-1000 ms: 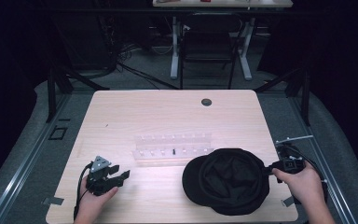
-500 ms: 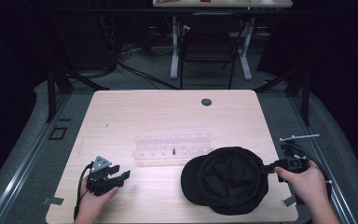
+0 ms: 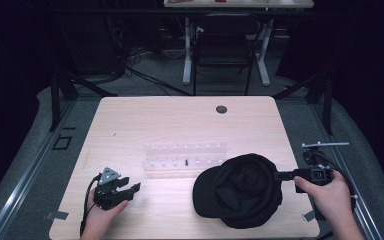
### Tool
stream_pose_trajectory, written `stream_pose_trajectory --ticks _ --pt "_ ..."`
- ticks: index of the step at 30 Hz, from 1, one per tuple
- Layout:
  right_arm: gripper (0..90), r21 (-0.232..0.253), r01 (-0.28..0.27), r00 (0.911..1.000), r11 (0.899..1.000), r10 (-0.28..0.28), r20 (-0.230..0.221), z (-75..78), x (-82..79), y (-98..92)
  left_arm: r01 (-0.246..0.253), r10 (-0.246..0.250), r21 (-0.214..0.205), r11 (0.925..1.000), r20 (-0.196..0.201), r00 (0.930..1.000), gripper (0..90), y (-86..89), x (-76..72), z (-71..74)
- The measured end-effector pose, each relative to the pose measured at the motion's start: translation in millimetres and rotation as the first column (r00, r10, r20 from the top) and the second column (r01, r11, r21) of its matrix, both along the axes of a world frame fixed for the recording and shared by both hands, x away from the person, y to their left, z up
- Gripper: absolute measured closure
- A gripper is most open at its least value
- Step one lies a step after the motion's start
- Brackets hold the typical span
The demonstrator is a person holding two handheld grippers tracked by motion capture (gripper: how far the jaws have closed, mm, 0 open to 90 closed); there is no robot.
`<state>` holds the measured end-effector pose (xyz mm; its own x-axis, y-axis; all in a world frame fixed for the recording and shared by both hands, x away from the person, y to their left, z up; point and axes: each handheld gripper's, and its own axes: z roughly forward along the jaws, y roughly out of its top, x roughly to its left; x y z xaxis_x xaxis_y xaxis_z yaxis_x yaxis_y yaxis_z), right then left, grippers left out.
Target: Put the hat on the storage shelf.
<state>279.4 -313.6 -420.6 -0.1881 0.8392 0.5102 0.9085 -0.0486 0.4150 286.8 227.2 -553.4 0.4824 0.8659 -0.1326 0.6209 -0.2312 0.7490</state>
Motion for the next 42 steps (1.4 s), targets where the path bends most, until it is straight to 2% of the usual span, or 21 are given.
stream_pose_trajectory --ticks 5,10,20,27,28,31,38,42 --pt "88.6 0.009 -0.01 0.9984 1.0 0.01 0.056 6.2 -2.8 6.2 0.0 0.0 -0.002 1.0 0.01 0.9999 47.1 -1.8 0.5 -1.4" --pt "88.6 0.036 -0.018 0.9958 0.999 0.014 0.091 9.3 -4.7 9.2 -0.001 0.001 -0.003 1.0 0.012 0.9999 47.3 -1.2 0.5 -1.0" --pt "88.7 0.096 -0.049 0.9845 0.994 0.031 0.172 20.3 -9.8 19.9 -0.001 0.001 -0.004 1.0 0.017 0.9999 47.8 -1.4 0.0 -0.4" --pt "88.9 0.193 -0.068 0.98 0.979 0.029 0.197 27.4 -10.4 24.4 0.002 -0.002 0.003 1.0 0.015 0.9999 48.9 -1.1 -0.5 0.7" --pt "88.9 0.201 -0.074 0.9795 0.977 0.033 0.199 28.4 -10.6 24.8 -0.002 0.002 -0.005 1.0 0.026 0.9997 49.0 -2.0 -0.7 0.0" --pt "88.9 0.233 -0.085 0.9764 0.969 0.034 0.213 32.6 -11.1 28.6 0.002 -0.002 -0.005 1.0 0.025 0.9997 49.0 -2.1 -0.8 0.2" --pt "88.9 0.27 -0.114 0.9677 0.956 0.046 0.248 42.3 -10.6 40.1 0.011 -0.011 -0.006 0.9999 0.025 0.9996 49.6 -2.6 -1.3 1.0" --pt "88.9 0.276 -0.118 0.9662 0.954 0.046 0.253 45.5 -9.9 42.5 0.018 -0.018 -0.002 0.9998 0.036 0.9992 51.5 -2.3 -2.2 1.8"
